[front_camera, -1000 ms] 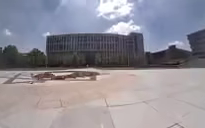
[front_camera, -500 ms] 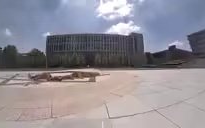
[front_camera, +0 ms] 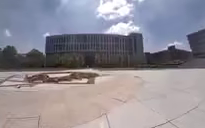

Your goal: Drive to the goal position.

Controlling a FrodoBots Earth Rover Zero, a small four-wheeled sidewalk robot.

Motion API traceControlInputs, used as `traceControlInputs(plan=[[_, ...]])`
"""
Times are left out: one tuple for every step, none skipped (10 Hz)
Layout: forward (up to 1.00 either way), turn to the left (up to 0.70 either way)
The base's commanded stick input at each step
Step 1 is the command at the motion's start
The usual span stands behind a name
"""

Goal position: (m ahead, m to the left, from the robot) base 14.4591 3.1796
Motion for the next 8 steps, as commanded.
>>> traceControlInputs(plan=[[0.70, 0.00], [0.70, -0.01], [0.70, -0.11], [0.70, -0.21], [0.70, -0.31], [0.70, -0.24], [0.70, -0.30], [0.70, -0.35]])
